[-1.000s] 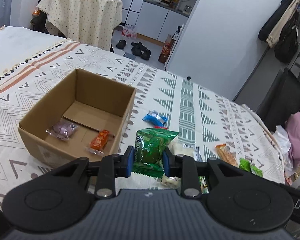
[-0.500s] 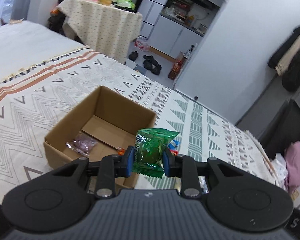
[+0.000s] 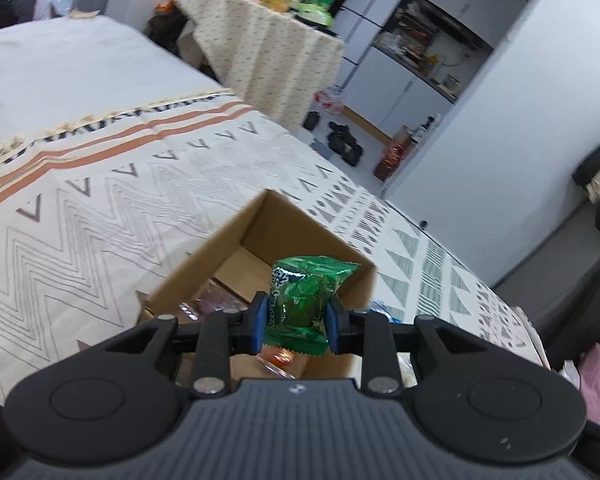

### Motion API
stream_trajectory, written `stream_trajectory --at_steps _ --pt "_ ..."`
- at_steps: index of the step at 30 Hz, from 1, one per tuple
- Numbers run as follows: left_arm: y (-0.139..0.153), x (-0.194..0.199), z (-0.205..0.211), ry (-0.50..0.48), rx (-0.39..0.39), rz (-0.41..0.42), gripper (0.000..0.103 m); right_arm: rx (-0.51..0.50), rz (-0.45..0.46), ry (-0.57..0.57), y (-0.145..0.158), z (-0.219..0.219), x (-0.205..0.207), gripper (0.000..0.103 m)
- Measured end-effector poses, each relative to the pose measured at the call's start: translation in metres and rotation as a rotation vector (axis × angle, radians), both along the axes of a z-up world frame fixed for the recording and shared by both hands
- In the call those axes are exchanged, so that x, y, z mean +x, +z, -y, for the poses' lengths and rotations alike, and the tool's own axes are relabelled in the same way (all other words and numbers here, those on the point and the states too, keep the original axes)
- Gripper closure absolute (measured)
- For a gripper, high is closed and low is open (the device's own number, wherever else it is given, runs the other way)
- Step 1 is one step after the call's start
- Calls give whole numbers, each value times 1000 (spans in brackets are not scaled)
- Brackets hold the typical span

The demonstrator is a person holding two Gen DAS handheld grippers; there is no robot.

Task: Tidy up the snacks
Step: 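Carry both green packets over the cardboard box, then open both grippers to drop the green packets into the box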

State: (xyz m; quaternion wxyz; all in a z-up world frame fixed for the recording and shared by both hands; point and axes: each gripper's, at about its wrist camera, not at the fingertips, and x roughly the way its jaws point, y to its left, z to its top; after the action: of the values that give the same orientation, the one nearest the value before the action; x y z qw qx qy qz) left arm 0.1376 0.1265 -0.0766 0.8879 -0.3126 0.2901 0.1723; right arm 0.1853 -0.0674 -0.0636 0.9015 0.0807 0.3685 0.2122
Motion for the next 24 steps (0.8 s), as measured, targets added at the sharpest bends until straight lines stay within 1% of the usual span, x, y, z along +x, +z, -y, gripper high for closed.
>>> stream_trajectory --at_steps 4,11,13,15,16,17,18,19,23,24 --pt "-8 4 -13 38 -22 -20 75 5 -10 35 -6 -18 8 75" --pt "-22 10 -20 80 -44 -67 74 15 -40 95 -21 -41 19 74" --pt "-26 12 -22 106 -48 -93 71 24 -50 101 -24 -44 22 74" --pt "-29 12 -26 134 -56 -116 71 34 -66 111 -27 -46 23 73" --pt "-30 12 -27 141 -65 -123 69 37 -74 114 -27 -46 24 72" --pt "-31 11 -28 148 -72 -128 67 41 -77 116 -28 -46 24 69" --pt "-32 11 -28 155 -75 -131 62 46 -81 118 -29 -45 24 67" --pt "-31 10 -28 159 -73 -132 58 51 -83 118 -29 -43 24 67" --pt "-28 9 -22 154 -45 -131 48 62 -88 99 -27 -32 22 66" --pt "-27 10 -21 155 -38 -133 44 64 -87 94 -26 -29 21 66"
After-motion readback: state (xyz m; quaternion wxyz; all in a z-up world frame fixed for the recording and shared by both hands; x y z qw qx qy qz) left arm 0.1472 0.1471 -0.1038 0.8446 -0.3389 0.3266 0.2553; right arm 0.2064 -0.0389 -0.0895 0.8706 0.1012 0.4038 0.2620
